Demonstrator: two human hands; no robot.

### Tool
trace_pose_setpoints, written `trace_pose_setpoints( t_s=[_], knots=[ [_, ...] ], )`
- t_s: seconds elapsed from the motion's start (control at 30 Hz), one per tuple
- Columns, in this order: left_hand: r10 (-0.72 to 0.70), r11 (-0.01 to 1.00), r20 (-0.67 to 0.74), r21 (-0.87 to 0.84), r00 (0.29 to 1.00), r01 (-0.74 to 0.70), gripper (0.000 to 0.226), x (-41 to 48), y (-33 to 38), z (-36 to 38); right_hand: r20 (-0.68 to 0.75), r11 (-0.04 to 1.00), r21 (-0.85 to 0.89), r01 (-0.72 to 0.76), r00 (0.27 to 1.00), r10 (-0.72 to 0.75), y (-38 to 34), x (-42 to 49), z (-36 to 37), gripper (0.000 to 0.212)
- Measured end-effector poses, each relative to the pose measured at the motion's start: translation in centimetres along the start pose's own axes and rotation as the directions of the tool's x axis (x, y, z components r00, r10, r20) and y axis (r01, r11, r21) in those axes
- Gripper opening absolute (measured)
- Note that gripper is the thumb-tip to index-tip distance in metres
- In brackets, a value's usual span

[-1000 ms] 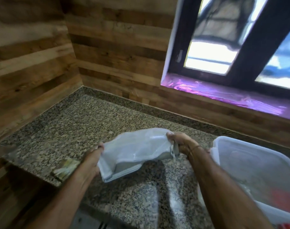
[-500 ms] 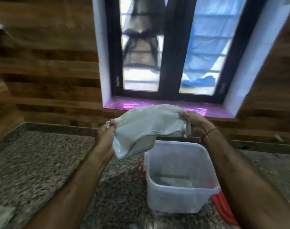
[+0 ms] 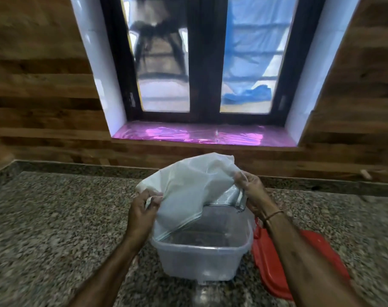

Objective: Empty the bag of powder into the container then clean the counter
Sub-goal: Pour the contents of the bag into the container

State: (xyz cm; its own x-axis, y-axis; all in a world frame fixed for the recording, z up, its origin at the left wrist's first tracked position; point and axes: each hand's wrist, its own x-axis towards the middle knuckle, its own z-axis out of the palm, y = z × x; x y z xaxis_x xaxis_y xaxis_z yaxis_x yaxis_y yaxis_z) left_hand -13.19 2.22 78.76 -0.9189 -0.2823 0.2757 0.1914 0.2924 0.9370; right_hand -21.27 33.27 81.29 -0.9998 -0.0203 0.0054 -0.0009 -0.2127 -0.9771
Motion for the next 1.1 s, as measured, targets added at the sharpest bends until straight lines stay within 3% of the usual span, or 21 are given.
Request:
trace_pose_setpoints(
  t_s=[0.07, 0.17, 0.3, 0.37, 0.47, 0.57, 0.73, 0.83, 1.03, 1.1],
  knots=[
    [-0.002, 1.000, 0.087, 0.025, 0.996, 0.000, 0.011, -0.4, -0.2, -0.1, 0.001, 1.000, 0.004, -0.008, 1.000, 0.008, 0.9, -0.2, -0.5, 0.024],
    [-0.027, 0.994, 0.154, 0.109, 0.988, 0.010, 0.042, -1.1, -0.6, -0.2, 0.024, 0.999, 0.032, -0.023, 0.999, 0.022, 1.3, -0.5, -0.8, 0.020],
    [-0.032, 0.901, 0.144, 0.432, 0.989, -0.034, 0.064, -1.9, -0.6, 0.0, 0.102, 0.986, 0.081, -0.147, 0.985, 0.139, 0.4, -0.6, -0.7, 0.061],
    [-0.030, 0.879, 0.154, 0.475, 0.988, -0.048, 0.062, -2.2, -1.3, 0.0, 0.122, 0.971, 0.100, -0.216, 0.971, 0.204, 0.2, -0.7, -0.8, 0.074],
    [-0.019, 0.961, 0.118, 0.275, 0.993, -0.014, 0.042, -2.7, -1.9, 0.0, 0.070, 0.959, 0.122, -0.257, 0.966, 0.250, 0.7, -0.7, -0.9, 0.065],
    [-0.100, 0.995, -0.013, 0.015, 0.995, 0.100, 0.013, -2.8, -1.6, 1.0, 0.016, 0.956, 0.135, -0.259, 0.966, 0.259, 1.0, -0.8, -0.6, 0.047],
    [-0.156, 0.987, -0.140, -0.063, 0.978, 0.148, 0.025, -3.5, -0.7, 1.5, -0.068, 0.969, 0.059, -0.240, 0.967, 0.244, 1.3, -0.9, -0.3, 0.030],
    [-0.358, 0.932, -0.309, -0.173, 0.881, 0.318, 0.052, -2.5, -0.3, 0.9, -0.060, 0.975, 0.029, -0.218, 0.974, 0.220, 1.7, -1.0, -0.4, 0.024],
    [-0.636, 0.718, 0.111, -0.279, 0.764, 0.638, 0.081, 4.1, 0.4, -0.3, -0.019, 0.982, 0.021, -0.186, 0.982, 0.186, 2.0, -1.2, -0.5, 0.024],
    [-0.657, 0.659, 0.156, -0.357, 0.738, 0.662, 0.080, 5.3, 0.1, -0.1, -0.004, 0.984, 0.017, -0.178, 0.984, 0.178, 1.8, -1.4, -0.3, 0.024]
  ],
)
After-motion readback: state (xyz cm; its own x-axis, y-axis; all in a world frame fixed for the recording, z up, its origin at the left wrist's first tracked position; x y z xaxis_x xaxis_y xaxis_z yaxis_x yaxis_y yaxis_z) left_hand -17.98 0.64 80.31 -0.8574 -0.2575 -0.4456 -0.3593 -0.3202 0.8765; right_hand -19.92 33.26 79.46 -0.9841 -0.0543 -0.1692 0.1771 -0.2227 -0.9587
